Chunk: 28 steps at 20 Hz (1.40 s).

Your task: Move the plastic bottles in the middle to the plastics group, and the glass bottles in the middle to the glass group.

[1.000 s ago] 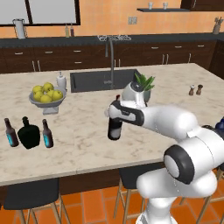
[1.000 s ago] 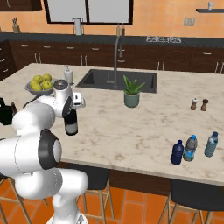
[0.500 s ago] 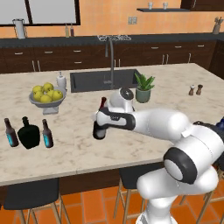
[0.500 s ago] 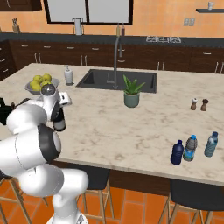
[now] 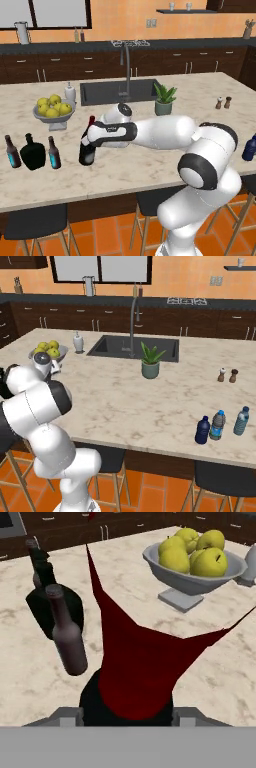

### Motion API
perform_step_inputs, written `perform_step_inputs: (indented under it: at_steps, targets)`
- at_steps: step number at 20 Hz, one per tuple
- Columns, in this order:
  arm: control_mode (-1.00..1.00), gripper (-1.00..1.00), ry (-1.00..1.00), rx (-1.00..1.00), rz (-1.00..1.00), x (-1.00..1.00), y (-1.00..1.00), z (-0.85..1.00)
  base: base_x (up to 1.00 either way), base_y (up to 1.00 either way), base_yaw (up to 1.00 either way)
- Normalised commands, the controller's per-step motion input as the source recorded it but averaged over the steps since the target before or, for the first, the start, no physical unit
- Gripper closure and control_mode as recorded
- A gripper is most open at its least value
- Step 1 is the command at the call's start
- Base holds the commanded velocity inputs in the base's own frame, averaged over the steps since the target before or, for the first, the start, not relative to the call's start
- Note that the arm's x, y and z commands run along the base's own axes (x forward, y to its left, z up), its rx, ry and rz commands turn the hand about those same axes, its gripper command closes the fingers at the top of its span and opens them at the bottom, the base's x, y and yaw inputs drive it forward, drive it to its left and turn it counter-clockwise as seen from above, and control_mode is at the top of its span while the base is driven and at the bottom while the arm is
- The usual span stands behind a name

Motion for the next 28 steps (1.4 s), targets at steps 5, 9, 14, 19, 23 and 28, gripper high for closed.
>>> perform_step_inputs:
  at_steps: [5,9,14,19,23,28]
  targets:
    - [-1.00,1.00,0.01,-0.03,0.14,0.00,0.74,0.00,0.00,0.00,0.00]
    - [-1.00,1.00,-0.10,-0.09,0.00,0.03,0.04,0.00,0.00,0.00,0.00]
    - [-1.00,1.00,-0.03,-0.06,0.00,0.00,0.16,-0.03,0.00,0.00,0.00]
    - [-1.00,1.00,-0.01,-0.06,0.04,0.19,0.39,0.07,0.00,0.00,0.00]
    - [-1.00,1.00,0.01,-0.04,0.05,0.08,0.35,0.06,0.00,0.00,0.00]
    - [-1.00,1.00,0.01,-0.09,0.01,0.02,0.06,-0.07,0.00,0.00,0.00]
